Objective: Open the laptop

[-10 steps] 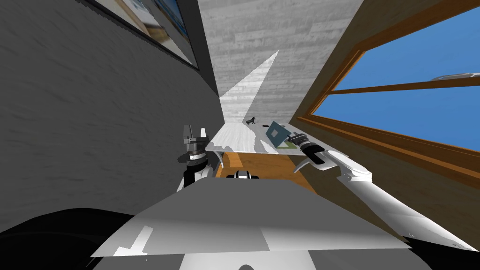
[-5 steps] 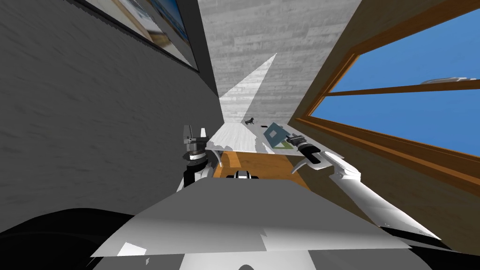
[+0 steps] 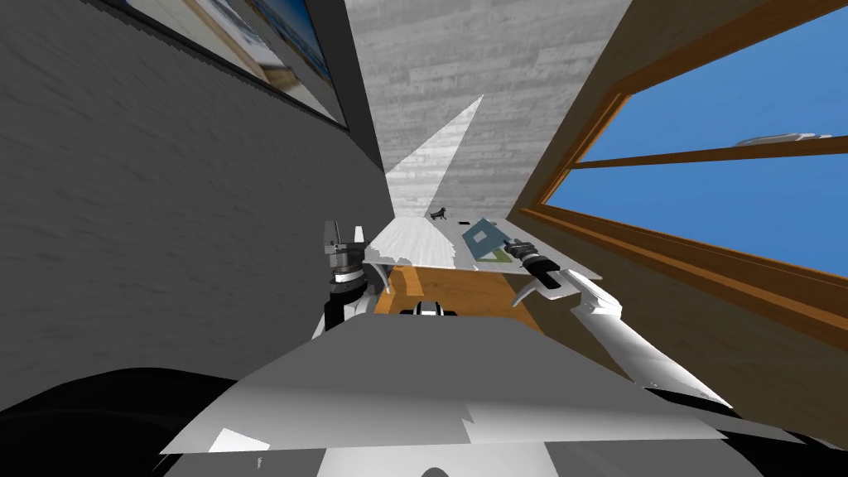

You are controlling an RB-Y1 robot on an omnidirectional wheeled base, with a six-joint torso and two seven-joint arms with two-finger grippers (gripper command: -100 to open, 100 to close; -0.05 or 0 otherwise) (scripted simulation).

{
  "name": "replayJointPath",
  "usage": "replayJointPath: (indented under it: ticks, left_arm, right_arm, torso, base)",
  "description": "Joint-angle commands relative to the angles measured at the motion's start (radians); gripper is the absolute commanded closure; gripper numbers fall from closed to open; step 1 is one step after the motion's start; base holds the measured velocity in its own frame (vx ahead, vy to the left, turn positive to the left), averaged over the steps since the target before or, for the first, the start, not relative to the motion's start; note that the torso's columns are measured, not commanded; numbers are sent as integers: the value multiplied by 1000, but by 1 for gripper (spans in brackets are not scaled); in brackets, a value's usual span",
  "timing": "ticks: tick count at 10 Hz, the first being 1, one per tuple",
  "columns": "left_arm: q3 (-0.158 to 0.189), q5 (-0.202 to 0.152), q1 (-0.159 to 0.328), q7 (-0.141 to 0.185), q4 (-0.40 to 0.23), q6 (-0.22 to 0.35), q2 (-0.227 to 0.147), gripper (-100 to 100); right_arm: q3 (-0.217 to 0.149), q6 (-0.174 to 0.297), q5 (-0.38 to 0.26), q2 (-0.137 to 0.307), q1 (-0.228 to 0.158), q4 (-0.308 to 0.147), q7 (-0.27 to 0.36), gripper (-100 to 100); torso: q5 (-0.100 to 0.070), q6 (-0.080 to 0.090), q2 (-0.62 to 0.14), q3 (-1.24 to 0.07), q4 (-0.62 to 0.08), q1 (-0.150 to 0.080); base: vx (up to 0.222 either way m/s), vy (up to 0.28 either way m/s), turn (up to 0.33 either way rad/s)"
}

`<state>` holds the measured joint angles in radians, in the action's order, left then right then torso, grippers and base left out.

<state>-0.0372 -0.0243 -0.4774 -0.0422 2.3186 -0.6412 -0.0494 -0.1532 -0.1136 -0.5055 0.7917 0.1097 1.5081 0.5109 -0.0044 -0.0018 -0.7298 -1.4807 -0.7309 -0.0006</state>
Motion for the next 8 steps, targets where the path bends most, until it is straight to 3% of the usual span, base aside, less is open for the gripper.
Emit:
replayJointPath:
  ticks: [1, 4, 8]
  left_arm:
    - [0, 0, 0, 0, 0, 0, 0, 0]
    - [0, 0, 0, 0, 0, 0, 0, 0]
    - [0, 0, 0, 0, 0, 0, 0, 0]
  right_arm:
    - [1, -42, 28, -75, -17, -58, -17, 100]
    - [2, -85, 55, -150, -34, -116, -33, 100]
    - [3, -113, 74, -201, -46, -155, -44, 100]
  torso:
    - [-1, 0, -1, 1, 0, -2]
    - [-4, -1, 0, 1, 3, -2]
    - [-1, -7, 1, 0, 3, 5]
  base:
    - [-7, -124, 3]
    - [4, -108, -6]
    - [-5, -56, -6]
